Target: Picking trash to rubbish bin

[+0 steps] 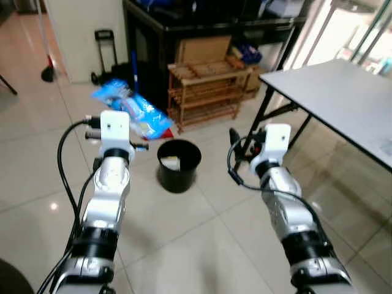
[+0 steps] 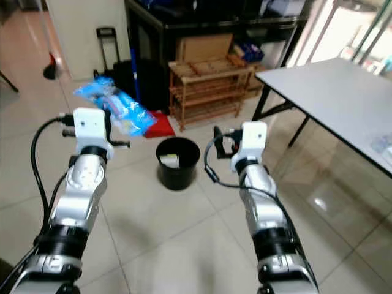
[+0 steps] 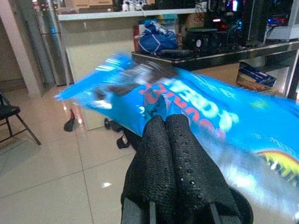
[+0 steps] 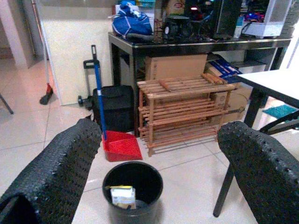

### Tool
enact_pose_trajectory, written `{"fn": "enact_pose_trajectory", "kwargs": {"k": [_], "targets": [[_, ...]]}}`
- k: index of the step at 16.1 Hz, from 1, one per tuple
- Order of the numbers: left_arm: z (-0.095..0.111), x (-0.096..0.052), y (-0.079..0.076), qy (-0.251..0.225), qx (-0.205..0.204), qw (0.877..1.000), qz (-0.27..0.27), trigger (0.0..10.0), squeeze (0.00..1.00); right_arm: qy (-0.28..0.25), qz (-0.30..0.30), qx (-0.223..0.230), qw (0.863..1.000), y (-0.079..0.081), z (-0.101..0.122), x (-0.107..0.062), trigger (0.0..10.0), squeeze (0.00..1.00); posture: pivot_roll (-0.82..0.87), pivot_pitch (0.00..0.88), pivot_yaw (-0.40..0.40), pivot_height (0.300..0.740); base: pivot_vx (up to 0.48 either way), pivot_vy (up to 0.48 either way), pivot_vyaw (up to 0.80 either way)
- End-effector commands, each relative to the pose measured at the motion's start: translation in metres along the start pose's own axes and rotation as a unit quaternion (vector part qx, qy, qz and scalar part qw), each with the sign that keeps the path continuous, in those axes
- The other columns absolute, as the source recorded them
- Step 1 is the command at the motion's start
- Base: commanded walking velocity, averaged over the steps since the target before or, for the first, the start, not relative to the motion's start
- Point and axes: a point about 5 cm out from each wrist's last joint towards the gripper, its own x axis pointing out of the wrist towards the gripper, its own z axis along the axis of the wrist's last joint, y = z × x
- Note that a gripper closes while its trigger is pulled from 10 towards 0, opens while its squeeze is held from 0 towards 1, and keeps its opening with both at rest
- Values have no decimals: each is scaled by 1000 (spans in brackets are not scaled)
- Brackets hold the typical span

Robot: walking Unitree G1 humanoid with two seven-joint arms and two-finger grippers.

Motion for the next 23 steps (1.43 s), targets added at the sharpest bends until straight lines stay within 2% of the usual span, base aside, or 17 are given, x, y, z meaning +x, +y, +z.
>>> {"fn": "enact_pose_trajectory", "kwargs": {"k": [1,12,14,23], "targets": [[3,1,-13,-2,-6,1000,-19,10000,0,-3,-13,-12,1000,-12,3,-1,10000,0,20,43,-98,740,480,0,0],[4,2,-14,-3,-7,1000,-21,10000,0,-1,-5,-25,1000,-10,1,-2,10000,0,22,48,-95,740,432,0,0],[3,1,-14,-2,-8,1000,-22,10000,0,-2,-3,-29,1000,-9,2,-2,10000,0,22,48,-92,740,418,0,556],[2,-1,-17,-2,-11,1000,-24,10000,0,0,2,-22,1000,-7,2,0,10000,0,16,46,-96,740,473,0,47]]}}
